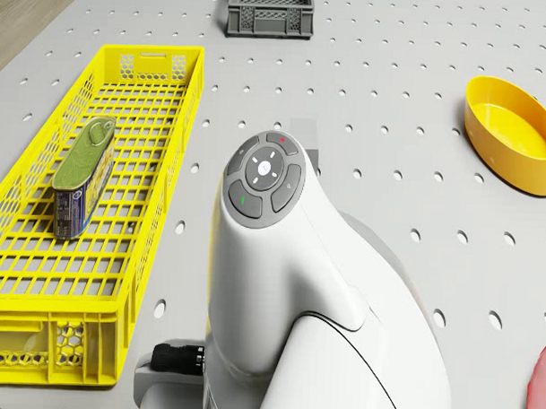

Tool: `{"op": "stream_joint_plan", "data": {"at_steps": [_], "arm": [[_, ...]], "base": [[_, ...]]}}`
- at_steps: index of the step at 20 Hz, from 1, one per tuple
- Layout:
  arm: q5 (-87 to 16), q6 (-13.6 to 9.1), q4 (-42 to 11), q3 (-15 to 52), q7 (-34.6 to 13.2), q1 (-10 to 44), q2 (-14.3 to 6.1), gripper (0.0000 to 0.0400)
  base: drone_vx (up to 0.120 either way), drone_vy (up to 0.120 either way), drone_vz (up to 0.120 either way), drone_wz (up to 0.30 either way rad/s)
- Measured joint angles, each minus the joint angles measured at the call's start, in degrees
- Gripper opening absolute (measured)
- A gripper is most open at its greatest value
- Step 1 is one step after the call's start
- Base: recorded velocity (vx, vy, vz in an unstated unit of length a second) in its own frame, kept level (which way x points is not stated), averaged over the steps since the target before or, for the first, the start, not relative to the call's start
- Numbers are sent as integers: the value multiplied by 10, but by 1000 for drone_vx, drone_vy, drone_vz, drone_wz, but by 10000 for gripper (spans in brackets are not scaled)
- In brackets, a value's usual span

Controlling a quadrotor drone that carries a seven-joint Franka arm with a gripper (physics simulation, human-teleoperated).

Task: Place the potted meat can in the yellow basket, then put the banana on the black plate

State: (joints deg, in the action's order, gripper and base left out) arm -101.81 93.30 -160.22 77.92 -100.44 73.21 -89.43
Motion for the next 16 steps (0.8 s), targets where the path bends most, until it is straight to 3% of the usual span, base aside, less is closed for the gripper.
{"op": "stream_joint_plan", "data": {"at_steps": [8, 16], "arm": [[1, 1, 0, 0, 0, 0, -2, 198], [-40, 20, 11, -44, -1, 8, -2, 198]], "base": [[-120, 0, 0, 0], [0, 0, 0, 0]]}}
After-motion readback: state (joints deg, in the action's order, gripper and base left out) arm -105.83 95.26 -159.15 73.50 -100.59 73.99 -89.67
